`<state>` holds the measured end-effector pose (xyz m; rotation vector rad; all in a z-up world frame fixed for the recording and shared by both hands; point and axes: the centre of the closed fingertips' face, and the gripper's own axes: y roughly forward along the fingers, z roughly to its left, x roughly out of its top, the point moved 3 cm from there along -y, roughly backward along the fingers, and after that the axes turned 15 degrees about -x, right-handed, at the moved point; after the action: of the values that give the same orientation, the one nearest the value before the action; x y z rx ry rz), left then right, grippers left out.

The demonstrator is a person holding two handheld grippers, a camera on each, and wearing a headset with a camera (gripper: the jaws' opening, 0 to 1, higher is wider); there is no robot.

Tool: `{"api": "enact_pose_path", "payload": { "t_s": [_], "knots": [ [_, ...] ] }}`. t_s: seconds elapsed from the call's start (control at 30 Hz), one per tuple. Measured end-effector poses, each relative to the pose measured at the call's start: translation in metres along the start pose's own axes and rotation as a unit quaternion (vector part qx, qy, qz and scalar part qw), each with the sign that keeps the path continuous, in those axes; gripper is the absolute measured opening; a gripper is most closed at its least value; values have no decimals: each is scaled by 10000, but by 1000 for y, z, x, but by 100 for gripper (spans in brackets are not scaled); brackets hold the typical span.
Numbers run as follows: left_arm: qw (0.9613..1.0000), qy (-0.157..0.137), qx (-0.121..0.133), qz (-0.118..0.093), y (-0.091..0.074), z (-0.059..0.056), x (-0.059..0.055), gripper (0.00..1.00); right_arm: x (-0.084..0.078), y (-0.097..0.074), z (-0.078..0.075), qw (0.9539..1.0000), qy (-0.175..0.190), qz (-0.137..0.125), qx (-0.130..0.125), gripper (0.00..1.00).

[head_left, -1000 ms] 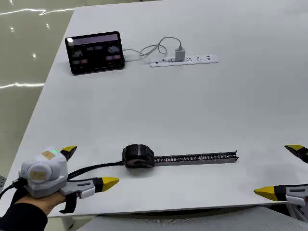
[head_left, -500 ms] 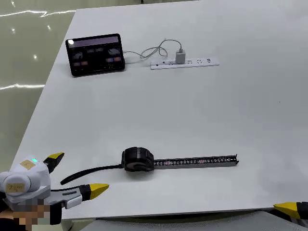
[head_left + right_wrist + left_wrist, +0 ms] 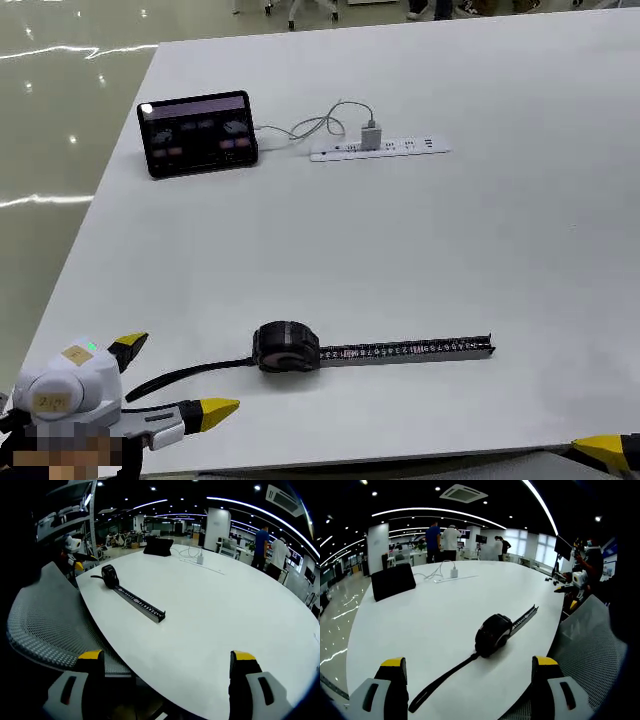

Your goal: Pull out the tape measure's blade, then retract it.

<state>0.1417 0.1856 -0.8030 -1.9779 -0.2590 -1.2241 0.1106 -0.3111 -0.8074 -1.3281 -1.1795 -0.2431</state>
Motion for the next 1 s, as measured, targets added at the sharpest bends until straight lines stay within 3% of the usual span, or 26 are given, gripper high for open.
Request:
{"api": "enact_pose_path", "payload": {
  "t_s": [0.17, 0.3, 0.37, 0.43, 0.57, 0.73, 0.77, 0.8, 0.83, 1.0],
  "knots": [
    [9996, -176, 132, 169, 8, -2, 2, 100, 1, 0, 2, 9999, -97, 46, 111, 100],
    [9994, -215, 242, 110, 18, -6, 23, 100, 7, 3, -2, 9997, -184, 44, 152, 100],
    [9994, -304, 164, -47, 25, -12, 36, 100, 10, 5, -4, 9995, -236, 56, 186, 100],
    [9989, -456, 133, -55, 33, -21, 44, 100, 13, 7, -6, 9992, -320, 65, 224, 100],
    [9995, -293, 56, -77, 48, -37, 60, 100, 22, 11, -6, 9986, -419, 76, 300, 100],
    [9992, -380, 138, 26, 68, -39, 63, 100, 29, 22, -2, 9974, -580, 82, 425, 100],
    [9991, -358, 199, 92, 71, -39, 62, 100, 30, 24, 0, 9971, -601, 88, 461, 100],
    [9982, -344, 403, 286, 71, -35, 57, 100, 31, 26, 1, 9969, -644, 85, 450, 100],
    [9974, -291, 592, 279, 75, -30, 57, 100, 33, 29, 1, 9966, -710, 79, 422, 100],
    [9969, -356, 702, 83, 87, -31, 64, 100, 48, 39, 7, 9950, -855, -39, 515, 100]
  ]
}}
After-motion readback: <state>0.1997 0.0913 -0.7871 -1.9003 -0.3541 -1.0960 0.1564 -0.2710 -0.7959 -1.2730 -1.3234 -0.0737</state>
